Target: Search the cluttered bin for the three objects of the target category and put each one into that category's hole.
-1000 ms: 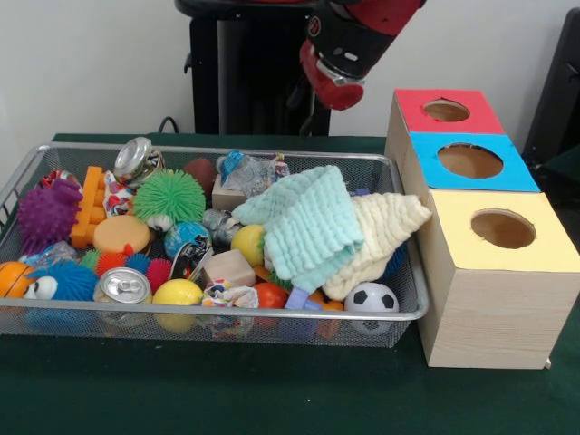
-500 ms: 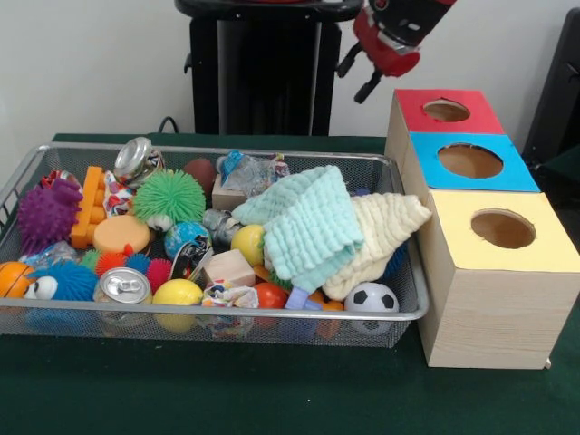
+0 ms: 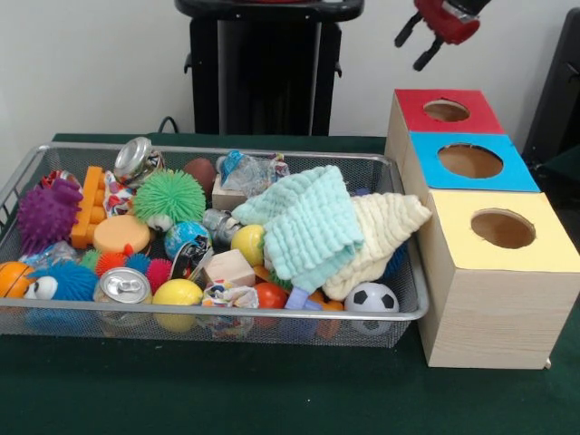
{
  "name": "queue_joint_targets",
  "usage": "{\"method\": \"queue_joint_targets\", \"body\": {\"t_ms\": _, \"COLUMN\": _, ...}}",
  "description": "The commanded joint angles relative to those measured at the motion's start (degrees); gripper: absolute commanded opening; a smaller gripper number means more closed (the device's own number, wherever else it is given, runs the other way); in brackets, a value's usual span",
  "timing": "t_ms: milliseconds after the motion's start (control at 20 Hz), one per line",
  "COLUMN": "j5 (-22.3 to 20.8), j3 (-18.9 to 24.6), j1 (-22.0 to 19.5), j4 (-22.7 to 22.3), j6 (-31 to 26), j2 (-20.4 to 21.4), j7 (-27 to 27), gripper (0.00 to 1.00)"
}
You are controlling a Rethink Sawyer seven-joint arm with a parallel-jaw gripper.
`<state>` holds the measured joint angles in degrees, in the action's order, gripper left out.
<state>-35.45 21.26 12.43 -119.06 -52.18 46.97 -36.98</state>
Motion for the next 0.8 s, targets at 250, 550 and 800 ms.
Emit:
{"method": "queue_joint_targets", "body": {"t_ms": 250, "j5": 10.9, "j3": 0.5, "j1": 12.7, "j4": 3.4, "j6": -0.5, "j2": 1.1, "j7": -24.3, "gripper": 1.00}}
{"method": "queue_joint_targets", "body": {"t_ms": 550, "j5": 14.7, "j3": 0.0, "j1": 19.5, "j4": 7.6, "j6": -2.8, "j2": -0.2, "j7": -26.7, "gripper": 1.00}}
{"method": "queue_joint_targets", "body": {"t_ms": 800, "j5": 18.1, "j3": 0.3, "j1": 26.4, "j4": 11.5, "j6": -5.2, "j2": -1.1, "j7": -30.4, "gripper": 1.00}}
